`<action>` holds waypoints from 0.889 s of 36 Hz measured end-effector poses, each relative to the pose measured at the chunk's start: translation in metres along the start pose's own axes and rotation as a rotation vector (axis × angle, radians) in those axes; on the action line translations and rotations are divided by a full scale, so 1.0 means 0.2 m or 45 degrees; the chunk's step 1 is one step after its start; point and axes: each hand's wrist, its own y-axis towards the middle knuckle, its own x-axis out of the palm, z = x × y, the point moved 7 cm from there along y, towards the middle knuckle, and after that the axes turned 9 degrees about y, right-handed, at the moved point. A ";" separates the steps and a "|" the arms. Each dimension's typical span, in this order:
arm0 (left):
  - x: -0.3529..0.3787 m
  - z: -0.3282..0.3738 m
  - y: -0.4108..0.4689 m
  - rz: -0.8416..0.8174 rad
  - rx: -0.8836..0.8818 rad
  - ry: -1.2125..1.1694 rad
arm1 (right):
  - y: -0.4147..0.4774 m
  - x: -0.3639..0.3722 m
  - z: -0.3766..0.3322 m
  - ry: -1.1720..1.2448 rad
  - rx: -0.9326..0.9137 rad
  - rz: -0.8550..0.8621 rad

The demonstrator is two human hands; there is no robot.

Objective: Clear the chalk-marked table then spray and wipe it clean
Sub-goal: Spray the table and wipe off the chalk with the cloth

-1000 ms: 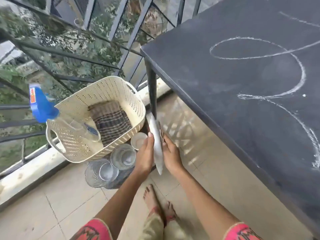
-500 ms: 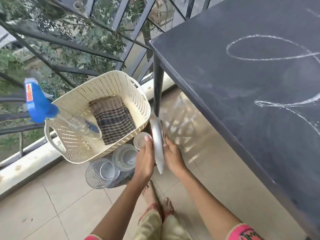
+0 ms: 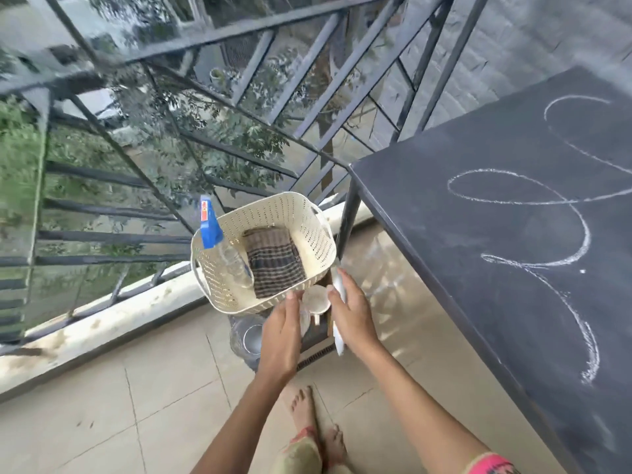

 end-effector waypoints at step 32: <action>-0.56 -0.33 0.86 0.593 0.126 0.033 | 0.97 0.63 0.37 -0.763 0.479 0.024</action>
